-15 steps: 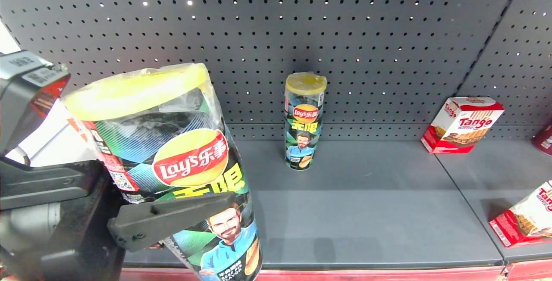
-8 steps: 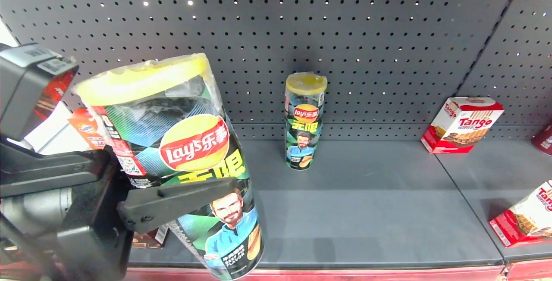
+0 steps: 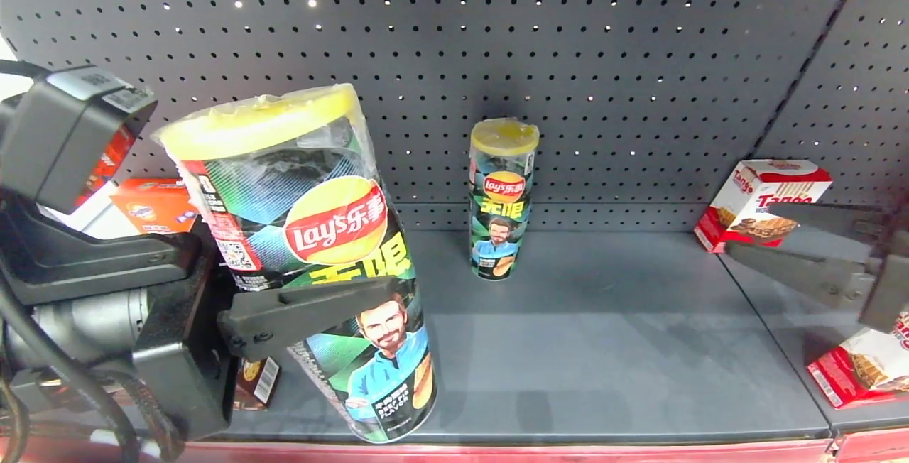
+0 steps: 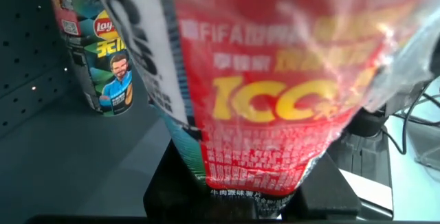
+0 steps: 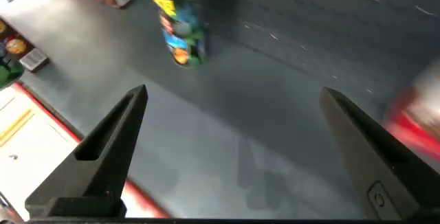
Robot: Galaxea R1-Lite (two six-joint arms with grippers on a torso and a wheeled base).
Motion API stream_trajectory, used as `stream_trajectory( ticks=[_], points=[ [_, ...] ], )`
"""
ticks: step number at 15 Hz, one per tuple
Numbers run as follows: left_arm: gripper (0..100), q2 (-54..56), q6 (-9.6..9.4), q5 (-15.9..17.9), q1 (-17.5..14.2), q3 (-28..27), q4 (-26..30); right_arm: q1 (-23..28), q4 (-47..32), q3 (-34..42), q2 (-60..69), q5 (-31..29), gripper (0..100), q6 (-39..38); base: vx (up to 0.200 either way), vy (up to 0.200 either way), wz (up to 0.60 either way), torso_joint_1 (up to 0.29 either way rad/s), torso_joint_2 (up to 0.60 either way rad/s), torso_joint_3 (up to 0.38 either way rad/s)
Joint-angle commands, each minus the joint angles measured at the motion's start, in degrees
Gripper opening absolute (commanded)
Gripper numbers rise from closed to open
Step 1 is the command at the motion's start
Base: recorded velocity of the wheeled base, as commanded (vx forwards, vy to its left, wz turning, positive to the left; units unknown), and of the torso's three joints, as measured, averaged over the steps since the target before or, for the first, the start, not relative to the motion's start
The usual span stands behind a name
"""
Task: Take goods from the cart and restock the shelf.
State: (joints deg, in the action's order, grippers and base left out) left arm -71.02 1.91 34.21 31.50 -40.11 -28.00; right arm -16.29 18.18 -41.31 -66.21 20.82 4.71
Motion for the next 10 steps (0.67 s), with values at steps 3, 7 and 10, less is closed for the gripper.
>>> stream_trajectory(
  ticks=[3, 7, 10],
  points=[
    [0, -1.0, 0.02, 0.1, -0.3, -0.5, -0.1, -2.5, 5.5, -6.3, -16.2, 5.7, 100, 2.3, 0.000, 0.000, 0.00, 0.000, 0.00, 0.000],
    [0, -1.8, 0.02, 2.4, -0.3, -0.8, -0.1, -3.1, 5.7, -17.9, -27.3, 18.0, 100, 8.6, 0.000, 0.000, 0.00, 0.000, 0.00, 0.000],
    [0, -1.9, 0.02, 4.6, -0.5, -1.2, 0.0, -5.4, 2.7, -25.7, -32.1, 28.0, 100, 9.0, 0.000, 0.000, 0.00, 0.000, 0.00, 0.000]
  ],
)
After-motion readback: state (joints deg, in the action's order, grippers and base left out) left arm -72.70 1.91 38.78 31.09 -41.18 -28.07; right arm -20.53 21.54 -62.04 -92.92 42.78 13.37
